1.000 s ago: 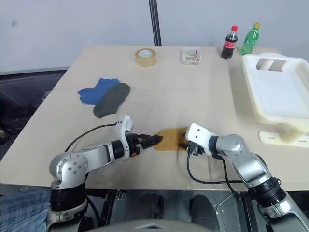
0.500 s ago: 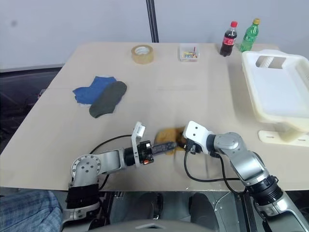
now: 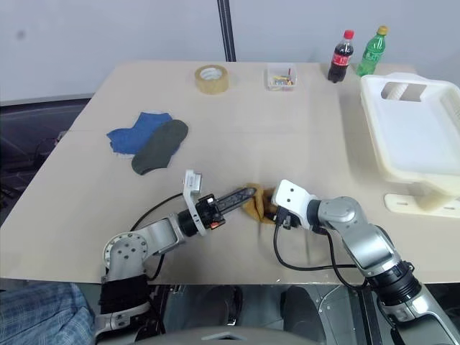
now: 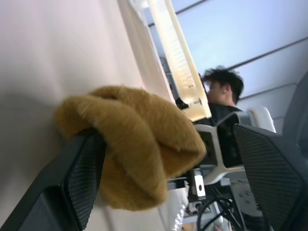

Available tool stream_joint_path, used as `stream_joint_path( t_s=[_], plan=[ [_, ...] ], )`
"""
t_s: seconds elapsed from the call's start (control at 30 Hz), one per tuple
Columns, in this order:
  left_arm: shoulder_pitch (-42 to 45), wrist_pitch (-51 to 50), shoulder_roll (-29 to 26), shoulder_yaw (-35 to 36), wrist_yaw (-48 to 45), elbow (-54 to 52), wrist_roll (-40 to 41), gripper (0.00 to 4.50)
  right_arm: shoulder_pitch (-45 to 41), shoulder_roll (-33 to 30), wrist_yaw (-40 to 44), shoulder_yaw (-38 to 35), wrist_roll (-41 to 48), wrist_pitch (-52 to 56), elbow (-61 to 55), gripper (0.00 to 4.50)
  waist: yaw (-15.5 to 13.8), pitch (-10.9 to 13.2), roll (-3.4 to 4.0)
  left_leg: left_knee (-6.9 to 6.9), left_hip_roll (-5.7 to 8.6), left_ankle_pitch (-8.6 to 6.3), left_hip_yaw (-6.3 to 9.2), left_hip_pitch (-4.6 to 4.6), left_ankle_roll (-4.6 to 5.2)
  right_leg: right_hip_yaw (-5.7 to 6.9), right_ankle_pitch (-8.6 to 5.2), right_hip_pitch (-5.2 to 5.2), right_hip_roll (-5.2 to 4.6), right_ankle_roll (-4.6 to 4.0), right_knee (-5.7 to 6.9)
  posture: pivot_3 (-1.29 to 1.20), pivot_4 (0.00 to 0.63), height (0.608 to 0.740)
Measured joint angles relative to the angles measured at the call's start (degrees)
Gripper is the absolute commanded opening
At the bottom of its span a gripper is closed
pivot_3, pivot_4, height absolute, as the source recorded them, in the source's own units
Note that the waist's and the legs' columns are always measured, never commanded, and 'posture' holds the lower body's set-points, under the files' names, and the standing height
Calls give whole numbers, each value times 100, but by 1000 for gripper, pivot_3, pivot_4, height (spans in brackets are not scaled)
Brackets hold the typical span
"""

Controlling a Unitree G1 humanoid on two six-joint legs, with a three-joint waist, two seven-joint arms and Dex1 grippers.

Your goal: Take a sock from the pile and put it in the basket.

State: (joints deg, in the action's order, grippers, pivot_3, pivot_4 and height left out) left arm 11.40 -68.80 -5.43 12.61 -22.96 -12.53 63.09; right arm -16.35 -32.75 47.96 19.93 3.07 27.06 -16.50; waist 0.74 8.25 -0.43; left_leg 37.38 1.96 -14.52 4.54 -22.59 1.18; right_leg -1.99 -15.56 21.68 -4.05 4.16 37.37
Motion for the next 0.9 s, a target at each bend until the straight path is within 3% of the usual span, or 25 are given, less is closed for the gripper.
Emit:
stream_joint_path(
  t_s=[0.43,0.73,0.83,0.9],
  plan=[
    [199,343,-180,-728,-497,302,-234,4425,-78,-51,73,158,-202,-96,-206,2036,-9,29,-11,-2,4,1,4,-9,-1,6,0,3,4,0,-6,0,150,738],
    [651,650,-243,-1147,-1014,890,-675,4425,63,-921,413,-557,229,321,-892,2036,-79,66,-4,-8,12,11,26,-35,-17,34,1,2,-1,1,-43,0,150,738],
    [709,708,-256,-1272,-1168,983,-799,4500,355,-1315,488,-961,310,353,-1072,2577,-110,70,-1,-15,10,11,27,-39,-18,35,1,2,-1,1,-52,0,150,738],
    [749,744,-259,-1345,-1299,1029,-887,4500,625,-1618,582,-1299,464,415,-1119,3592,-153,76,3,-16,10,11,27,-41,-18,37,0,2,-1,1,-56,0,150,738]
  ],
)
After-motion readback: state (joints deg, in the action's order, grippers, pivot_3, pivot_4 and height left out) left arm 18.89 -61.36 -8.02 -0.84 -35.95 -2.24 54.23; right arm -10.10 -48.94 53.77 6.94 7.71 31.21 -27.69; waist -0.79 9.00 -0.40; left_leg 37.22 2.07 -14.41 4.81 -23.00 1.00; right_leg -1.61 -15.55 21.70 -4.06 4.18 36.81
